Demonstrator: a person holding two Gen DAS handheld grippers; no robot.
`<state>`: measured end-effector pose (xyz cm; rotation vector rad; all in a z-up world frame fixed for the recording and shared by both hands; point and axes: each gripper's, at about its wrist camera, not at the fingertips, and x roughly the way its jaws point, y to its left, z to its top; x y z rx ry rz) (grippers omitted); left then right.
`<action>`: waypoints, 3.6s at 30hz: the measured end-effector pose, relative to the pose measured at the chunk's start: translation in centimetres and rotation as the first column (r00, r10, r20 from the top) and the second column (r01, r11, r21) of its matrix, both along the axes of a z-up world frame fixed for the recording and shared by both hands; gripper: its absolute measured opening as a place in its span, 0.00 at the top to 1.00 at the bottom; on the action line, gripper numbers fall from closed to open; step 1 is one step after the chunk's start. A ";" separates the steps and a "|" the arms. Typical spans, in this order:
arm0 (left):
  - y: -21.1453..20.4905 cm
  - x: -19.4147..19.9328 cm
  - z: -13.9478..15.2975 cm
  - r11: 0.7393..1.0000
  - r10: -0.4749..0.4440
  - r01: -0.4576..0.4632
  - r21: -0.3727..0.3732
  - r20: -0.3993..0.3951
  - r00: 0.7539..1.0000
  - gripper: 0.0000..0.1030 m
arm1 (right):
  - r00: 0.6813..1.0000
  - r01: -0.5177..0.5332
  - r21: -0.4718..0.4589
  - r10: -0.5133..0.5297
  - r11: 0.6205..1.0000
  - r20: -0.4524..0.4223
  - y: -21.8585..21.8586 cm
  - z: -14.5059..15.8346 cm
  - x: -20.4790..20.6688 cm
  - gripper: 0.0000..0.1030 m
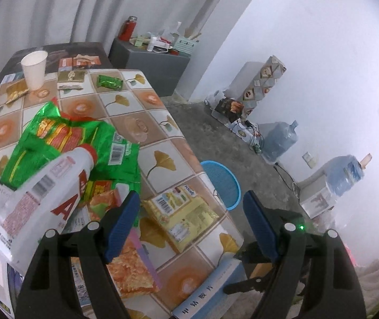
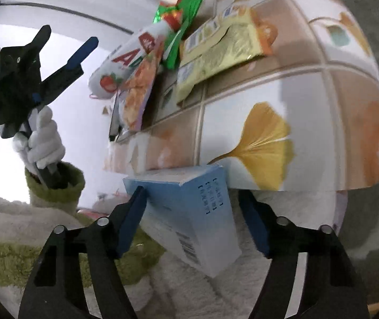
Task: Collect trash
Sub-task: 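Grasp the yellow snack packet with the left tool while the right tool grasps the light blue box, then carry the yellow packet and light blue box over the blue wastebasket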
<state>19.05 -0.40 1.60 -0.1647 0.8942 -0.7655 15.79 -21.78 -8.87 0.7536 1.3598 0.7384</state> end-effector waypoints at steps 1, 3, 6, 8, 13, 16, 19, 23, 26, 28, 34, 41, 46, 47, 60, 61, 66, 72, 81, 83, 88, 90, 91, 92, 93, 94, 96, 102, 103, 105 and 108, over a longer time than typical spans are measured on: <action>0.1 0.0 -0.1 1.000 0.001 -0.001 -0.001 0.001 1.000 0.25 | 1.000 -0.010 0.003 0.010 1.000 0.004 0.4 0.2 -0.4 0.43; 0.2 -0.1 -0.2 1.000 0.000 0.000 0.002 0.002 1.000 0.24 | 1.000 -0.024 -0.017 0.024 1.000 0.020 0.6 1.0 -0.8 0.47; -0.1 -0.2 -0.5 1.000 -0.017 0.017 0.016 0.003 1.000 0.24 | 0.999 -0.024 -0.010 0.024 1.000 0.028 0.8 1.9 -1.0 0.54; -0.8 -0.4 -0.7 0.999 -0.032 0.032 0.029 0.009 0.999 0.24 | 1.000 -0.007 0.003 0.007 1.000 0.030 0.4 2.2 -1.3 0.61; -2.9 -1.2 -1.3 0.994 -0.075 0.071 0.088 0.042 0.996 0.24 | 0.996 0.085 0.049 -0.087 0.995 0.036 -2.4 3.9 -2.9 0.70; -4.6 -1.9 -2.2 0.984 -0.109 0.099 0.148 0.064 0.992 0.24 | 0.982 0.178 0.063 -0.181 0.982 0.052 -4.9 5.1 -3.9 0.72; -6.4 -2.9 -3.0 0.970 -0.156 0.137 0.202 0.086 0.984 0.24 | 0.951 0.294 0.066 -0.299 0.953 0.078 -8.6 6.5 -5.0 0.72; -9.2 -4.2 -4.4 0.943 -0.214 0.170 0.287 0.129 0.968 0.24 | 0.875 0.466 0.074 -0.472 0.882 0.107 -13.5 7.5 -6.4 0.72; -11.4 -5.0 -6.0 0.907 -0.244 0.163 0.389 0.167 0.955 0.29 | 0.817 0.562 0.078 -0.567 0.824 0.106 -16.1 7.6 -7.1 0.72; -12.9 -5.6 -7.2 0.866 -0.274 0.148 0.478 0.205 0.940 0.33 | 0.783 0.609 0.091 -0.615 0.788 0.095 -17.1 7.3 -7.3 0.72; -14.7 -5.8 -10.0 0.786 -0.308 0.089 0.611 0.263 0.914 0.43 | 0.716 0.686 0.169 -0.698 0.708 0.018 -17.9 5.0 -7.0 0.72; -14.3 -4.1 -10.7 0.796 -0.251 0.082 0.599 0.203 0.946 0.56 | 0.712 0.690 0.197 -0.702 0.697 -0.008 -18.5 4.4 -6.2 0.72; -14.3 -3.6 -10.8 0.806 -0.230 0.083 0.586 0.182 0.956 0.64 | 0.714 0.687 0.207 -0.700 0.697 -0.016 -18.4 3.9 -5.7 0.72; -14.3 -3.6 -10.9 0.808 -0.229 0.084 0.583 0.179 0.957 0.66 | 0.716 0.686 0.207 -0.698 0.698 -0.017 -18.5 3.9 -5.7 0.72; -14.6 -3.8 -10.7 0.824 -0.230 0.099 0.558 0.169 0.958 0.88 | 0.708 0.696 0.196 -0.706 0.691 -0.026 -18.4 3.9 -5.6 0.72; -14.6 -3.9 -10.7 0.824 -0.229 0.099 0.557 0.169 0.959 0.89 | 0.708 0.696 0.196 -0.706 0.691 -0.026 -18.4 3.9 -5.6 0.72; -14.2 -3.9 -10.4 0.834 -0.222 0.093 0.544 0.176 0.959 0.92 | 0.706 0.697 0.194 -0.708 0.690 -0.020 -18.4 4.1 -5.7 0.72; -13.3 -3.7 -9.2 0.863 -0.191 0.063 0.501 0.209 0.959 0.95 | 0.699 0.702 0.192 -0.715 0.686 -0.004 -18.4 4.6 -5.7 0.72; -11.5 -3.8 -6.0 0.907 -0.152 0.028 0.420 0.264 0.952 0.96 | 0.681 0.715 0.202 -0.732 0.669 0.013 -18.6 5.3 -5.7 0.72; -11.3 -3.9 -5.3 0.915 -0.145 0.024 0.402 0.274 0.951 0.97 | 0.678 0.718 0.204 -0.735 0.666 0.011 -18.6 5.3 -5.7 0.72; -10.6 -4.4 -3.6 0.942 -0.134 0.026 0.335 0.304 0.943 0.97 | 0.666 0.731 0.196 -0.746 0.654 0.004 -18.6 5.5 -5.6 0.73; -10.6 -4.5 -3.1 0.947 -0.136 0.031 0.319 0.313 0.940 0.97 | 0.657 0.737 0.199 -0.754 0.645 0.010 -18.6 5.7 -5.8 0.73; -10.6 -4.5 -3.0 0.948 -0.138 0.032 0.316 0.316 0.939 0.97 | 0.653 0.740 0.202 -0.757 0.641 0.013 -18.7 5.8 -6.0 0.73; -10.7 -4.6 -2.8 0.949 -0.141 0.035 0.314 0.320 0.937 0.97 | 0.647 0.744 0.205 -0.762 0.636 0.016 -18.7 5.9 -6.2 0.73; -10.8 -4.6 -2.7 0.949 -0.144 0.038 0.313 0.321 0.936 0.97 | 0.642 0.748 0.208 -0.766 0.631 0.017 -18.8 6.0 -6.4 0.73; -10.9 -4.6 -2.5 0.950 -0.146 0.041 0.310 0.322 0.936 0.97 | 0.638 0.750 0.211 -0.769 0.627 0.017 -18.9 6.0 -6.7 0.73; -11.1 -4.7 -2.2 0.952 -0.148 0.046 0.302 0.325 0.934 0.97 | 0.631 0.756 0.213 -0.776 0.619 0.017 -19.2 6.0 -7.3 0.73; -11.6 -5.2 -1.5 0.957 -0.151 0.051 0.286 0.342 0.928 0.97 | 0.608 0.772 0.221 -0.794 0.596 0.016 -19.9 6.0 -8.4 0.73; -11.7 -5.3 -1.4 0.957 -0.153 0.052 0.285 0.344 0.926 0.97 | 0.605 0.774 0.222 -0.796 0.593 0.017 -20.0 6.0 -8.5 0.73; -11.9 -5.4 -1.1 0.957 -0.158 0.056 0.284 0.350 0.923 0.97 | 0.599 0.778 0.225 -0.801 0.587 0.019 -20.2 6.1 -8.6 0.73; -12.3 -5.6 -0.8 0.958 -0.165 0.062 0.281 0.359 0.919 0.97 | 0.593 0.781 0.229 -0.805 0.581 0.022 -20.4 6.2 -8.7 0.73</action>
